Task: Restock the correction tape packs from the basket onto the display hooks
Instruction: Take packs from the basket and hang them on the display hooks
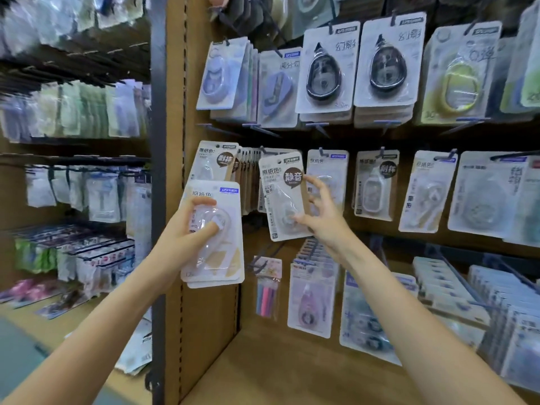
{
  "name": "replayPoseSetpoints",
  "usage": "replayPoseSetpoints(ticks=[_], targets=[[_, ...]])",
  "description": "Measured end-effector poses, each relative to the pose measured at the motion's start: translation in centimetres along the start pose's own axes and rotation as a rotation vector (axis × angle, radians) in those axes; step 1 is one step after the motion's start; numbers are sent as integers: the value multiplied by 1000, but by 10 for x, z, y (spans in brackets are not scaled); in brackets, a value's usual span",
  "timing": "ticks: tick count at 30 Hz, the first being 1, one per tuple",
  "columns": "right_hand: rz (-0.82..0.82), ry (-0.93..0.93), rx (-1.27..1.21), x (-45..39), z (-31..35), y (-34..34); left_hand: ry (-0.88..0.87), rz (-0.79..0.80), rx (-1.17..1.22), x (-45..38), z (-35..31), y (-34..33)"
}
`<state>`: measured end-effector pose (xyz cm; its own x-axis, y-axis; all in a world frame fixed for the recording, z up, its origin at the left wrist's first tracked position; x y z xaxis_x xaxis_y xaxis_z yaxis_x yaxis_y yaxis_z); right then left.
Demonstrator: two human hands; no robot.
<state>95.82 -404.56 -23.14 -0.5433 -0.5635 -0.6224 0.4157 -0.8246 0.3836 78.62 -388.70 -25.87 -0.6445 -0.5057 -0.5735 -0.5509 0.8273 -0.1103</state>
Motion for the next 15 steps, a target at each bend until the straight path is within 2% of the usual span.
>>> replayPoseSetpoints(ticks=[7, 12, 15], targets=[[-129, -3, 54, -13, -8, -3, -16, -31, 4, -6, 10, 11], [-177, 46, 271, 4, -19, 6, -11, -14, -23, -9, 17, 7], [-191, 26, 269, 18, -26, 19, -9, 5, -16, -10, 20, 2]])
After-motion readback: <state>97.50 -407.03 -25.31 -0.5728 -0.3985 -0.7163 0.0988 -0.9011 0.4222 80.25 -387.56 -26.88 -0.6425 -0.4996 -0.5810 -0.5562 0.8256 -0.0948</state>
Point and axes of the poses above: each hand's wrist, its own x-axis away from the middle knuckle, its own y-axis out of the back of the hand, z = x × y, the point moved 7 cm from there along -x, towards the middle knuckle, and after that the axes turned 14 degrees about x, right-handed, at the moved point
